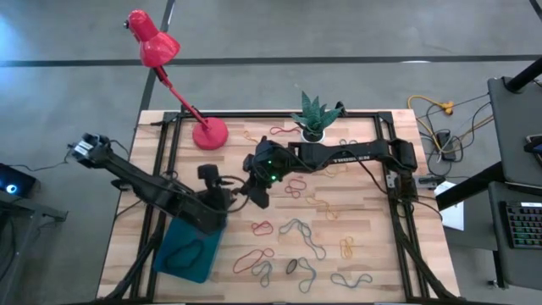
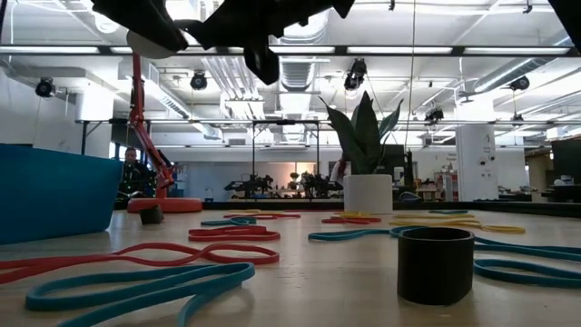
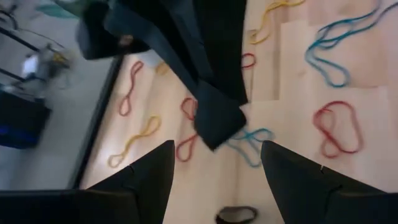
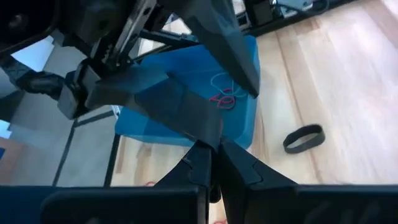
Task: Pick and place rubber bands into bin
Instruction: Put the black rubber band into the blue bin
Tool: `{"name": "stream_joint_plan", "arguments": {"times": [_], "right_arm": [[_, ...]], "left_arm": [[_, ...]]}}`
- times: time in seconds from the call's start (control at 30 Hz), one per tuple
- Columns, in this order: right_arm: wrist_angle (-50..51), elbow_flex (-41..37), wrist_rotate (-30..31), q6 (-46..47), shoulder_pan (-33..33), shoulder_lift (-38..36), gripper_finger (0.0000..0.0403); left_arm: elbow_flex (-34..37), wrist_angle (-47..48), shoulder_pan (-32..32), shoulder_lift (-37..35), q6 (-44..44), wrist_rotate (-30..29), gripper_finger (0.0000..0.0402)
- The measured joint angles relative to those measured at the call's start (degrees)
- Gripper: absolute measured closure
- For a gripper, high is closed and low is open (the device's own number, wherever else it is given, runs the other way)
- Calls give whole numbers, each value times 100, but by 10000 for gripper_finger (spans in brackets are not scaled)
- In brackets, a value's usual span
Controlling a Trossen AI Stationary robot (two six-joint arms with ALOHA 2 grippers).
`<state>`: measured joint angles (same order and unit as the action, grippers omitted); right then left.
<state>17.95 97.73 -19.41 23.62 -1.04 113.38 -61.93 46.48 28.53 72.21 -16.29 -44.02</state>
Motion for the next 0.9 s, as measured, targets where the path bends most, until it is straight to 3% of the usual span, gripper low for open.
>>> {"name": "stream_joint_plan", "arguments": {"times": [0.3,0.67,0.9], "right_arm": [[138,-39,-32,2,-8,0,394],[154,-46,-34,-4,-11,0,391],[158,-46,-34,-4,-11,0,390]], "left_arm": [[-238,-5,-7,120,63,-37,189],[-217,-292,-43,183,640,153,302],[-217,-525,-107,183,1071,154,327]]}}
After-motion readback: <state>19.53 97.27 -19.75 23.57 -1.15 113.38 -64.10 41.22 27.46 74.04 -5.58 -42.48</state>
